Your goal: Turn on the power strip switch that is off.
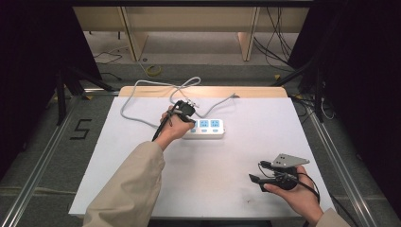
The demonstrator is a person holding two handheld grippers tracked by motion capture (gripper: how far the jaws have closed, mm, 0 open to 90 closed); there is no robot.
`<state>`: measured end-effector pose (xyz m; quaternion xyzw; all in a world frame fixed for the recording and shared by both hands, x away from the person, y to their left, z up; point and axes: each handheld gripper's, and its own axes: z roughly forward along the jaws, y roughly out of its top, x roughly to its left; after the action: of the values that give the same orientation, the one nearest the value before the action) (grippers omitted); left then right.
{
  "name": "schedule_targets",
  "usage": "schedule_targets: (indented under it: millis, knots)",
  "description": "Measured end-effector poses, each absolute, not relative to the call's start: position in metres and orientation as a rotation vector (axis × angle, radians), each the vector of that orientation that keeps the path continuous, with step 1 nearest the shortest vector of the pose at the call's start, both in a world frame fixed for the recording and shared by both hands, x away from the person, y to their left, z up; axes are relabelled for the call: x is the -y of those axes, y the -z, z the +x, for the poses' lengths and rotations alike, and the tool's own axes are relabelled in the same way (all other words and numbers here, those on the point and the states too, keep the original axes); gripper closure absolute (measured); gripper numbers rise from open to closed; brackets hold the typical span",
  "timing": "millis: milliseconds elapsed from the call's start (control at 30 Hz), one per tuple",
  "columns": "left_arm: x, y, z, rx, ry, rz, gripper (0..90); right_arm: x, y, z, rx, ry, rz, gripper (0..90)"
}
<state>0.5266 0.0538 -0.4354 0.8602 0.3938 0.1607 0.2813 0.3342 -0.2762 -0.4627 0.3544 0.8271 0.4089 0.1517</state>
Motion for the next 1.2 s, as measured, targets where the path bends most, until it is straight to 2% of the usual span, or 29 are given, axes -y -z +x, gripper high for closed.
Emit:
schedule_targets:
  millis: [933, 1200]
  knots:
    - [-0.048, 0.440, 0.527, -1.088, -0.347, 2.362, 90.0, 0.276, 0.463, 0.334, -2.383, -1.171, 1.016, 31.2]
    - [-0.041, 0.437, 0.529, -1.070, -0.357, 2.405, 90.0, 0.276, 0.463, 0.334, -2.383, -1.171, 1.014, 31.3]
